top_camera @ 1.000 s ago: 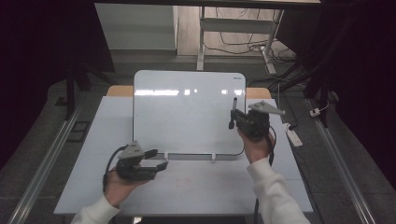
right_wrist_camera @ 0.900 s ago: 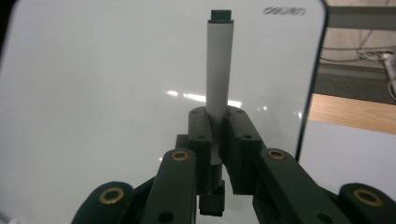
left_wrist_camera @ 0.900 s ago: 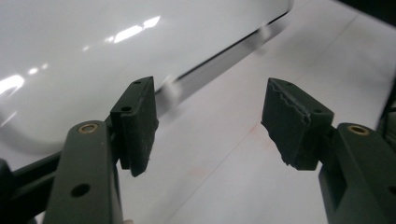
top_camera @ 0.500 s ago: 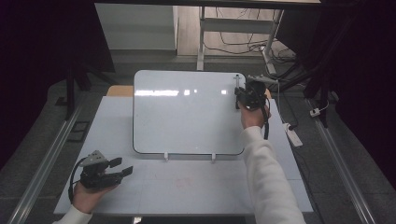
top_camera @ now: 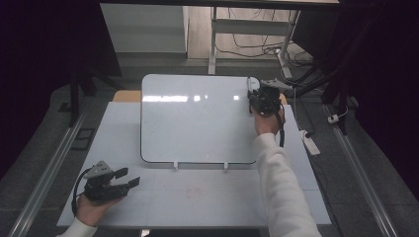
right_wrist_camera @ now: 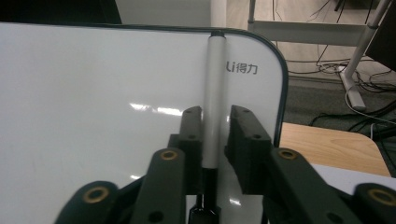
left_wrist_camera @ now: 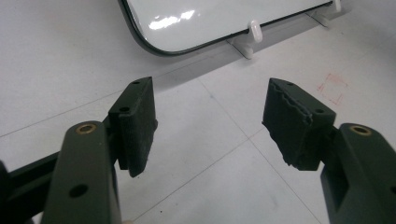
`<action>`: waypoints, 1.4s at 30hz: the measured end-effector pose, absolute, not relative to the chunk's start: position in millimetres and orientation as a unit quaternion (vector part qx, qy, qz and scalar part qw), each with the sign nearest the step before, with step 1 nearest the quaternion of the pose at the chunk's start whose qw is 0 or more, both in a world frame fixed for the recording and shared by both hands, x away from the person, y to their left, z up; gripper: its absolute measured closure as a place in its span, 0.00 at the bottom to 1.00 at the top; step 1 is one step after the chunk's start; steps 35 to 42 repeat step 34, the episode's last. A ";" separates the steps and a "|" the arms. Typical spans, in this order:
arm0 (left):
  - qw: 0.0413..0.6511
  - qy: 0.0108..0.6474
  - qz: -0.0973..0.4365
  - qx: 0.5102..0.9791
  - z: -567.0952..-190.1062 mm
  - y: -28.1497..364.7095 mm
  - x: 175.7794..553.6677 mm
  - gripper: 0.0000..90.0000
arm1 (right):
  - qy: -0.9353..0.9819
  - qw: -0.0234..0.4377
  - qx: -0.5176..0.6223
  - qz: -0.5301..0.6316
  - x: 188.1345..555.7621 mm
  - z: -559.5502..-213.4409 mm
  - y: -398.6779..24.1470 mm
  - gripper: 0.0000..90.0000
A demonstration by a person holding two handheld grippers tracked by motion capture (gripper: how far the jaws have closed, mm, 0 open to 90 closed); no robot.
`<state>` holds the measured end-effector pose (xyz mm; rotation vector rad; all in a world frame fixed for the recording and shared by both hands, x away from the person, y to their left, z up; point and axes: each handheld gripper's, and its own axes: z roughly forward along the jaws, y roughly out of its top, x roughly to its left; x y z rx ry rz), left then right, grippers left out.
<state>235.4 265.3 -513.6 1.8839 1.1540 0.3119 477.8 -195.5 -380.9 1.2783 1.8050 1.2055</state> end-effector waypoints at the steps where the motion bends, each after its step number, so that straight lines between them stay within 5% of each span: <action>1: 0.440 0.465 0.126 0.758 -513.8 265.7 235.6 0.39 | 0.682 0.307 0.480 0.458 476.3 -380.3 -196.9 0.72; 10: 0.439 0.460 0.144 0.758 -513.5 265.5 235.3 0.36 | 0.722 0.305 0.380 0.491 412.6 -380.3 -227.5 0.48; 25: 0.440 0.436 0.145 0.771 -511.0 254.1 234.1 0.35 | 0.768 0.218 0.323 0.508 312.0 -453.3 -285.4 0.47; 42: 0.444 0.425 0.145 0.775 -508.2 249.4 237.6 0.34 | 0.777 0.204 0.323 0.500 300.8 -472.8 -297.5 0.47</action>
